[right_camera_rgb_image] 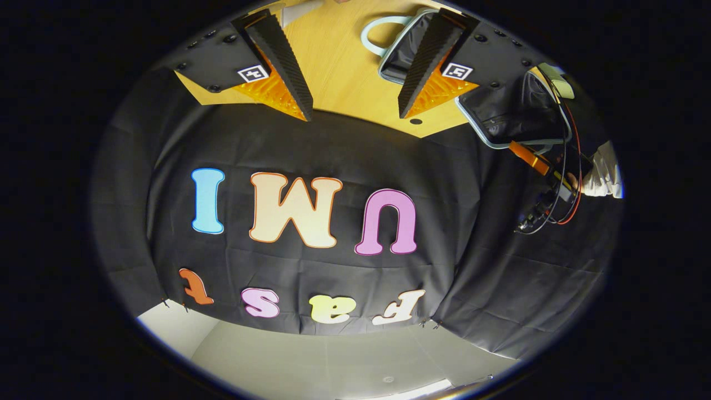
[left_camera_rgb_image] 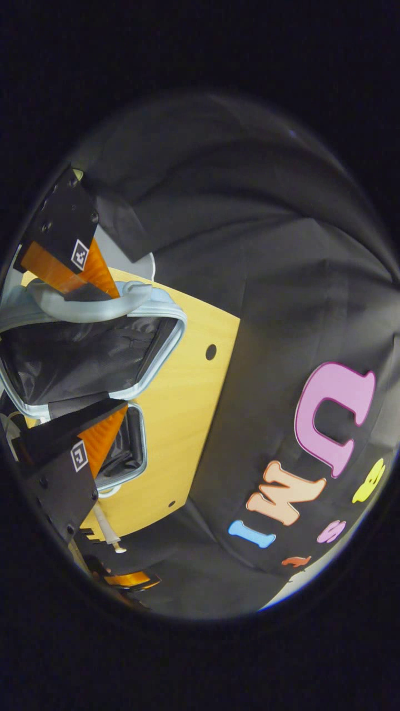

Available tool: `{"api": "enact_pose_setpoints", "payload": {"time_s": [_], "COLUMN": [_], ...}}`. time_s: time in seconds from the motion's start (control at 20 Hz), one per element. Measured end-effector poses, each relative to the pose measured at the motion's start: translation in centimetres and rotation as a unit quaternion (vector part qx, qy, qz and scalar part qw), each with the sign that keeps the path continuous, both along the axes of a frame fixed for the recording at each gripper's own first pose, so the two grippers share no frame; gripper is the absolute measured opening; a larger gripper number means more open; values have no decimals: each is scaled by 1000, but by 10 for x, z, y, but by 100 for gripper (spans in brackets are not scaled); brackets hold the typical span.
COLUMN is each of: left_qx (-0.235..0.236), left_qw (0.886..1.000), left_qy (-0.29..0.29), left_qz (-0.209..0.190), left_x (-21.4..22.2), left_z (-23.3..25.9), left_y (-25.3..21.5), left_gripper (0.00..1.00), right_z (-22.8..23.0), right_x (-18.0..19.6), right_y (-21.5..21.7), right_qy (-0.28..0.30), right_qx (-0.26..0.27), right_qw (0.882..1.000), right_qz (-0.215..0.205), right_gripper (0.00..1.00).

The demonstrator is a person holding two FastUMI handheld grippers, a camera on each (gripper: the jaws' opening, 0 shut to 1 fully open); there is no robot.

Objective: First open the suitcase, pack the skin care products into it, and then close the suitcase.

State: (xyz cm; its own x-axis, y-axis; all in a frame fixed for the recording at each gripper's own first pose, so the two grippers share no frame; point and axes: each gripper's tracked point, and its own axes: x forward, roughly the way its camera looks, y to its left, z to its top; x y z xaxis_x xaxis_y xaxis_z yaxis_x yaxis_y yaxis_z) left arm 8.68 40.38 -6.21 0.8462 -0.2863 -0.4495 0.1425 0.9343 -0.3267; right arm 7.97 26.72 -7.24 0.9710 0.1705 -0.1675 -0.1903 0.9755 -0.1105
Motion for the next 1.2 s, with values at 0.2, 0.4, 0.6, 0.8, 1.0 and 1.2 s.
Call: {"api": "enact_pose_setpoints", "payload": {"time_s": [0.2,0.4,0.6,0.8,1.0,1.2], "left_qx": [-18,-1,-46,-83,83,79], "left_qw": [999,999,994,985,954,964], "left_qy": [21,50,102,148,278,245], "left_qz": [-19,-22,6,15,79,63], "left_x": [-14,-18,-13,-24,-58,-41], "left_z": [7,0,9,5,-50,-45], "left_y": [3,2,2,11,79,48], "left_gripper": [94,94,93,94,96,95], "right_z": [-3,-3,-4,-6,-6,-8], "right_x": [0,-2,-3,-2,-2,0], "right_y": [-1,3,0,0,5,3], "right_qy": [2,3,6,6,5,7], "right_qx": [7,5,0,5,13,14], "right_qw": [1000,1000,1000,1000,1000,1000], "right_qz": [-2,6,5,5,12,11], "right_gripper": [96,96,97,96,96,96]}}
